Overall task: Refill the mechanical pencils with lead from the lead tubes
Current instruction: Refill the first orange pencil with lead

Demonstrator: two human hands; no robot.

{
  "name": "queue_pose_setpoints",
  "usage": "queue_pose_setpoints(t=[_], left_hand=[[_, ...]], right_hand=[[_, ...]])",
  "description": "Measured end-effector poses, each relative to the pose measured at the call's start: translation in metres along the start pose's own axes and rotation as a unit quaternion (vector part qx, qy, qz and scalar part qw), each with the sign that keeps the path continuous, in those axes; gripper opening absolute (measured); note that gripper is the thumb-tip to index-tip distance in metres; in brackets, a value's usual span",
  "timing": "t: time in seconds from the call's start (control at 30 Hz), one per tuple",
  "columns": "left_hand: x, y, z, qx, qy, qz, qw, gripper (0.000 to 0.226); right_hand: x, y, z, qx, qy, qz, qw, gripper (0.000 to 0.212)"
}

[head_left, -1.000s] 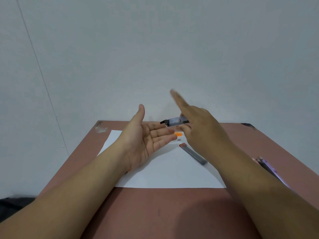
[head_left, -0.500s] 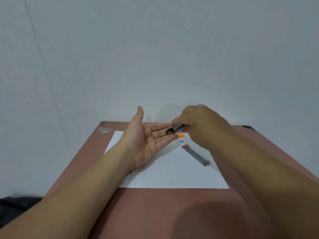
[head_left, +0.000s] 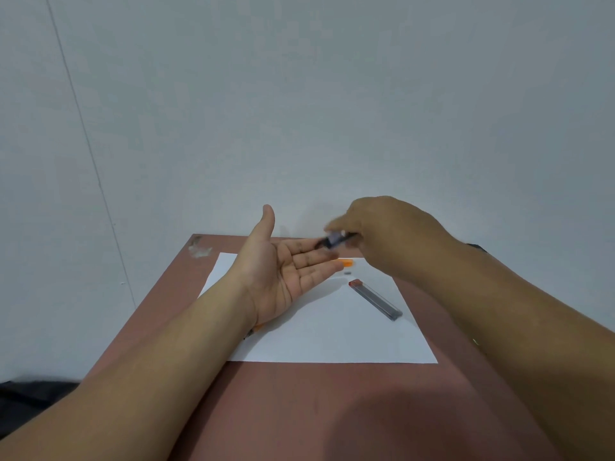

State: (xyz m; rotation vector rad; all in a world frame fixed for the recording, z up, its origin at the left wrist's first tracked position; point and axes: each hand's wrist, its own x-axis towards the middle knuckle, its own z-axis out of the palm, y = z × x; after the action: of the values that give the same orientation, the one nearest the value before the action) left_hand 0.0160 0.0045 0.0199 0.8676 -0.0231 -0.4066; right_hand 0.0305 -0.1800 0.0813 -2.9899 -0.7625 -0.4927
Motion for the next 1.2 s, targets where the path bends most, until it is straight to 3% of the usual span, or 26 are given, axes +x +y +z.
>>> queue_pose_setpoints(t=[0.07, 0.13, 0.33, 0.47, 0.5, 0.63, 0.87, 1.0, 1.03, 1.1, 1.2], left_hand=[[0.0, 0.0, -0.001, -0.003, -0.01, -0.003, 1.0, 0.108], [0.0, 0.0, -0.001, -0.008, -0.019, -0.003, 1.0, 0.109], [0.0, 0.0, -0.001, -0.005, -0.017, 0.0, 1.0, 0.107], [0.001, 0.0, -0.001, 0.003, -0.009, 0.001, 1.0, 0.107], [0.001, 0.0, -0.002, 0.006, -0.012, 0.001, 1.0, 0.108], [0.001, 0.0, -0.001, -0.002, -0.023, -0.002, 1.0, 0.108], [0.001, 0.0, -0.001, 0.006, -0.023, -0.001, 1.0, 0.108], [0.003, -0.001, -0.003, 0.012, -0.001, 0.005, 1.0, 0.106], [0.003, -0.001, -0.003, 0.011, -0.001, 0.005, 1.0, 0.107], [0.003, -0.001, -0.003, 0.009, -0.006, 0.0, 1.0, 0.108], [0.003, -0.001, -0.003, 0.01, -0.005, 0.003, 1.0, 0.107]], right_hand=[[-0.006, -0.006, -0.001, 0.035, 0.002, 0.0, 0.999, 0.088], [-0.008, -0.005, -0.001, 0.037, 0.025, -0.007, 0.999, 0.106], [-0.009, -0.004, 0.002, 0.05, 0.07, -0.006, 0.996, 0.102], [-0.004, -0.003, 0.002, 0.005, 0.017, -0.007, 1.0, 0.058], [-0.004, -0.004, 0.002, -0.002, 0.009, -0.005, 1.0, 0.061], [-0.008, -0.006, 0.003, 0.023, 0.05, 0.004, 0.998, 0.108], [-0.009, -0.003, 0.01, 0.029, 0.076, -0.003, 0.997, 0.106], [-0.003, 0.002, 0.01, -0.02, 0.011, -0.001, 1.0, 0.058], [-0.003, 0.001, 0.01, 0.0, 0.018, 0.005, 1.0, 0.058], [-0.006, 0.001, 0.012, 0.042, 0.044, 0.007, 0.998, 0.078], [-0.01, 0.002, 0.011, 0.03, 0.054, 0.0, 0.998, 0.097]])
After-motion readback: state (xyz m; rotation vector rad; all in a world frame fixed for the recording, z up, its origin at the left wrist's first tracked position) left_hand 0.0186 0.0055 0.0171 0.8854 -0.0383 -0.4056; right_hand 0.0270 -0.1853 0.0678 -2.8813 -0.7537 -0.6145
